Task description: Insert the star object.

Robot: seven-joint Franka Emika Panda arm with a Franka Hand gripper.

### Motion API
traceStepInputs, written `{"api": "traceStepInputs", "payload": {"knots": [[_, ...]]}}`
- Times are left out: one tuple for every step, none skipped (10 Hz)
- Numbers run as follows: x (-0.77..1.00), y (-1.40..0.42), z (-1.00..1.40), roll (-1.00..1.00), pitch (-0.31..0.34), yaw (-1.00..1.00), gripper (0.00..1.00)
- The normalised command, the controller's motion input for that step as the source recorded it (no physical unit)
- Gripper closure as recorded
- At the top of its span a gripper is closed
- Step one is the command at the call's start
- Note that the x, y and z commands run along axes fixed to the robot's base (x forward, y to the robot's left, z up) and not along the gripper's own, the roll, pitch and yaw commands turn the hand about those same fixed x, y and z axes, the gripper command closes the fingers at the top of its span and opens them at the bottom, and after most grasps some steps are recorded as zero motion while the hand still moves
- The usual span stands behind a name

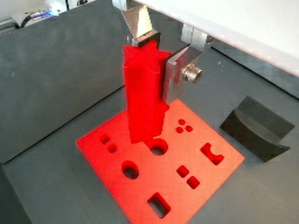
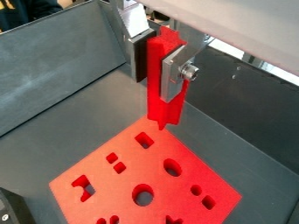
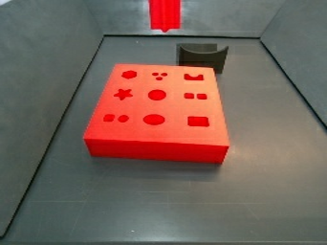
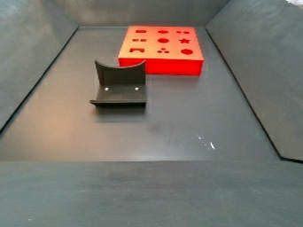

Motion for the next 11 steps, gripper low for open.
{"api": "traceStepInputs", "payload": {"knots": [[0.14,0.23,-0.01,0.06,0.000,0.05,1.00],[0.08,0.39,-0.12,0.09,0.044,0.62,1.00],[0.00,0.26,-0.10,0.17,0.064,0.77,1.00],[0.00,0.11,-0.10,0.32,0.073,0.78,1.00],[0.00,0.00,-0.16,0.50,0.063,0.65,1.00],[0.00,0.00,-0.15,0.50,0.057,0.63,1.00],[-0.09,0.12,-0.39,0.35,-0.029,0.44,1.00],[0.00,0.01,0.00,0.15,0.000,0.11,1.00],[0.00,0.05,0.00,0.00,0.000,0.00,1.00],[0.18,0.21,-0.14,-0.09,0.000,-0.05,1.00],[0.15,0.31,-0.28,-0.42,-0.026,-0.22,1.00]]}}
